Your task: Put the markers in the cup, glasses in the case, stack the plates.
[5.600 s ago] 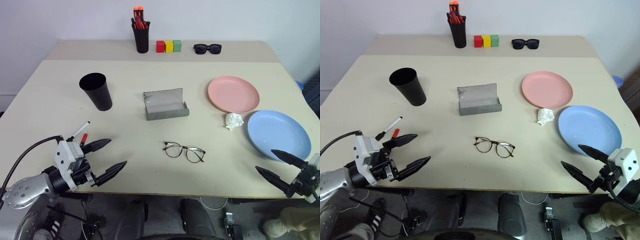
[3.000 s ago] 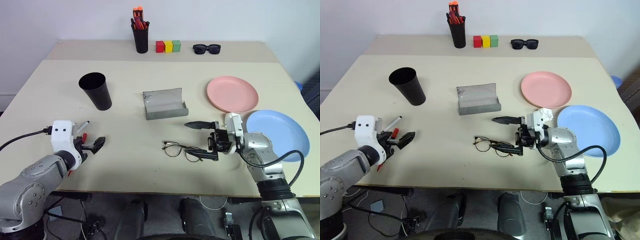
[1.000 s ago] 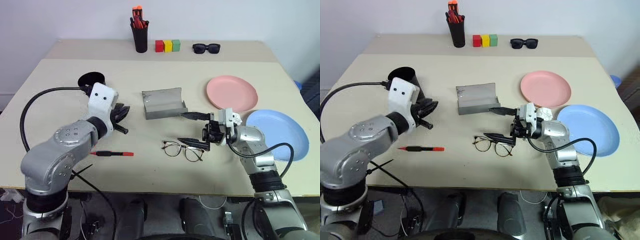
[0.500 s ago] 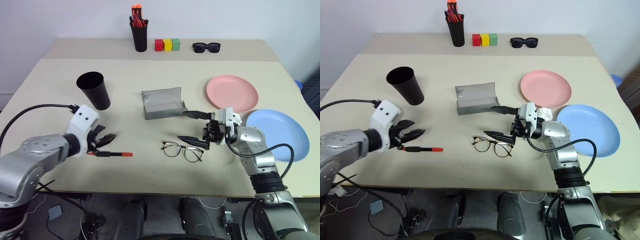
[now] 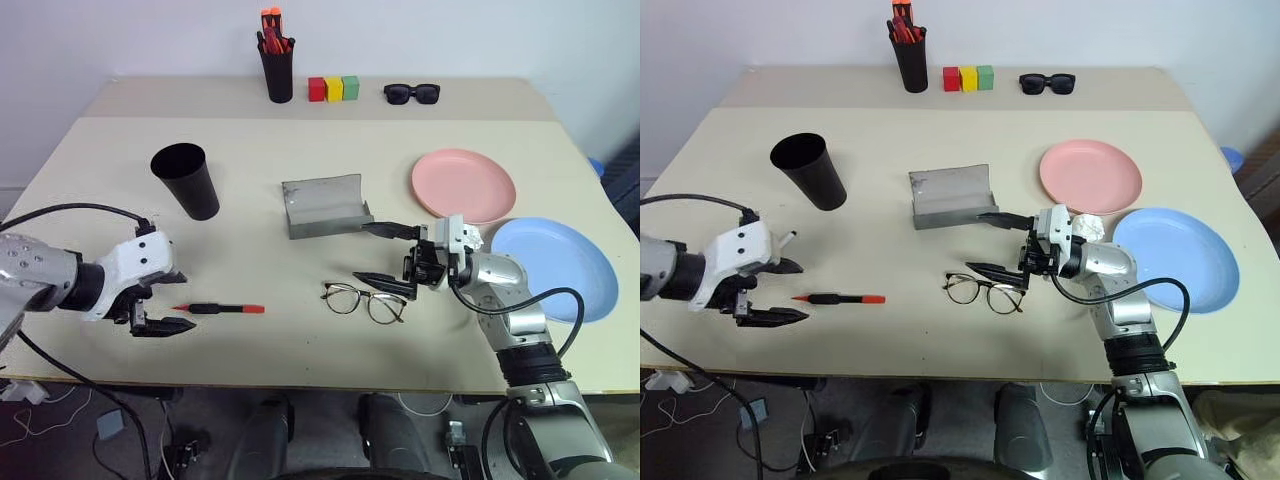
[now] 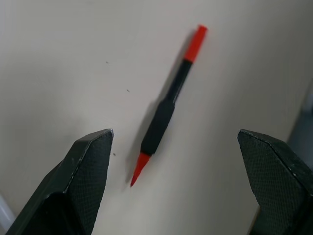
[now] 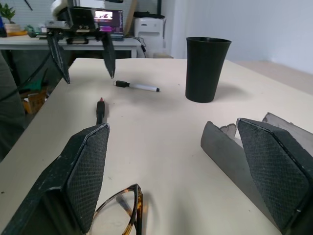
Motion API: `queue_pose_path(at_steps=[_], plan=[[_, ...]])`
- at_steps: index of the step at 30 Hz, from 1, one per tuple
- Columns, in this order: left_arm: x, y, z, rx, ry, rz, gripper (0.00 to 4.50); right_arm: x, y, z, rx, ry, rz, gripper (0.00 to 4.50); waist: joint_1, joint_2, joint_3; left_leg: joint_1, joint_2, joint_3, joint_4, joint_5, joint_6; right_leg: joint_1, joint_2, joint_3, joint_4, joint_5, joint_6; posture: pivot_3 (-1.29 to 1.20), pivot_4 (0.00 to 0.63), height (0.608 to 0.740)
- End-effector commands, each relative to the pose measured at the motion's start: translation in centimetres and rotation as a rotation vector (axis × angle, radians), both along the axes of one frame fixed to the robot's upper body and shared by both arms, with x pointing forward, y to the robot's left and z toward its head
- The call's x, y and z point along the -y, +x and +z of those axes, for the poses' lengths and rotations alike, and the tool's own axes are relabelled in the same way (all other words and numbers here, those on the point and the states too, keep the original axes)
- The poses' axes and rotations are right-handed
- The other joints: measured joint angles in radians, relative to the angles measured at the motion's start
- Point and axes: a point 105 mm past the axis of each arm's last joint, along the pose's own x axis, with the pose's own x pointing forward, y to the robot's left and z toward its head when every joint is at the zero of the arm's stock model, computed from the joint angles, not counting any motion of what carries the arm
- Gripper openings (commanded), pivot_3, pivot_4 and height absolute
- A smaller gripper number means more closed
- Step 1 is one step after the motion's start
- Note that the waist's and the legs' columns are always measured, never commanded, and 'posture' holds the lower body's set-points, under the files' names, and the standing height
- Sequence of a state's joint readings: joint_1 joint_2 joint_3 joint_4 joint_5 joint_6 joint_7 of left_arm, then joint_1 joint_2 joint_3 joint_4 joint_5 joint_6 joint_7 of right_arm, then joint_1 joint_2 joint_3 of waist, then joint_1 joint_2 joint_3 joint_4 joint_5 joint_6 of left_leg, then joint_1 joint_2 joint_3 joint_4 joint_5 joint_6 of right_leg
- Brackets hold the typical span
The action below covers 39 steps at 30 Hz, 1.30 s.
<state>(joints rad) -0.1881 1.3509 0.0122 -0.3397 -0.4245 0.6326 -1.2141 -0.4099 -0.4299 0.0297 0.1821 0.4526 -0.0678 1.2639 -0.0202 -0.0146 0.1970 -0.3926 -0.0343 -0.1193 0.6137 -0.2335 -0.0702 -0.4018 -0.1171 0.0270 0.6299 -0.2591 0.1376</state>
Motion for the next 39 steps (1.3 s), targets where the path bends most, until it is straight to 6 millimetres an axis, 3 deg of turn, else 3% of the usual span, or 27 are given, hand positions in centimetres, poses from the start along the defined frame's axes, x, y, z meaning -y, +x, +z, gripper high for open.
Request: queue_pose_path(at_steps=[1, 7, 18, 21, 27, 28, 35, 39], plan=[[-0.6, 0.9, -0.3, -0.025, 0.066, -0.055, 4.16, -0.1, -0.1, 0.9, 0.043, 0.014, 0.003, 4.27, 0.000, 0.000, 0.000, 0.000, 0.000, 0.000, 0.000, 0.000, 0.000, 0.000, 0.000, 0.000, 0.000, 0.000, 0.000, 0.00, 0.150, 0.740], [-0.5, 2.8, -1.1, -0.040, 0.130, -0.124, 4.16, 0.0, -0.6, 0.7, 0.044, 0.017, -0.005, 4.27, -0.001, -0.001, 0.000, 0.000, 0.000, 0.000, 0.000, 0.000, 0.000, 0.000, 0.000, 0.000, 0.001, 0.002, 0.004, 0.00, 0.150, 0.740], [1.8, 3.8, -3.4, -0.117, 0.166, -0.278, 4.16, 0.5, -0.9, 0.8, 0.065, 0.011, -0.051, 4.27, -0.007, -0.001, 0.000, 0.000, 0.000, 0.000, 0.001, 0.000, 0.000, -0.001, 0.001, 0.000, 0.003, 0.002, 0.004, 0.00, 0.150, 0.740], [2.3, 3.9, -3.7, -0.121, 0.177, -0.298, 3.37, 0.8, -0.9, 0.9, 0.069, 0.010, -0.066, 4.27, -0.011, -0.001, 0.000, 0.000, 0.000, 0.000, 0.001, 0.000, 0.000, -0.001, 0.001, 0.000, 0.003, 0.002, 0.004, 0.00, 0.150, 0.740], [3.0, 3.9, -4.1, -0.130, 0.177, -0.320, 0.33, 0.9, -1.1, 1.0, 0.073, 0.010, -0.078, 4.27, -0.021, -0.001, 0.000, 0.000, 0.000, 0.000, 0.001, 0.000, 0.000, -0.001, 0.001, 0.000, 0.003, 0.002, 0.004, 0.00, 0.150, 0.740], [3.2, 3.8, -4.2, -0.132, 0.176, -0.324, 0.02, 0.9, -1.1, 1.0, 0.074, 0.010, -0.079, 4.27, -0.023, -0.001, 0.000, 0.000, 0.000, 0.000, 0.001, 0.000, 0.000, -0.001, 0.001, 0.000, 0.003, 0.002, 0.004, 0.00, 0.150, 0.740], [3.9, 3.6, -3.1, -0.064, 0.091, -0.291, 0.02, 0.8, -0.9, 1.0, 0.067, 0.011, -0.079, 4.27, -0.024, -0.001, 0.000, 0.000, 0.000, 0.000, 0.001, 0.000, 0.000, -0.001, 0.001, 0.000, 0.004, 0.002, 0.004, 0.00, 0.150, 0.740], [5.4, 4.0, -1.4, 0.077, -0.042, -0.222, 0.02, 0.7, -0.7, 1.0, 0.058, 0.023, -0.074, 4.27, -0.024, -0.001, 0.000, 0.000, 0.000, -0.001, 0.002, 0.000, 0.000, -0.001, 0.001, 0.000, 0.005, 0.002, 0.004, 0.00, 0.150, 0.740]])
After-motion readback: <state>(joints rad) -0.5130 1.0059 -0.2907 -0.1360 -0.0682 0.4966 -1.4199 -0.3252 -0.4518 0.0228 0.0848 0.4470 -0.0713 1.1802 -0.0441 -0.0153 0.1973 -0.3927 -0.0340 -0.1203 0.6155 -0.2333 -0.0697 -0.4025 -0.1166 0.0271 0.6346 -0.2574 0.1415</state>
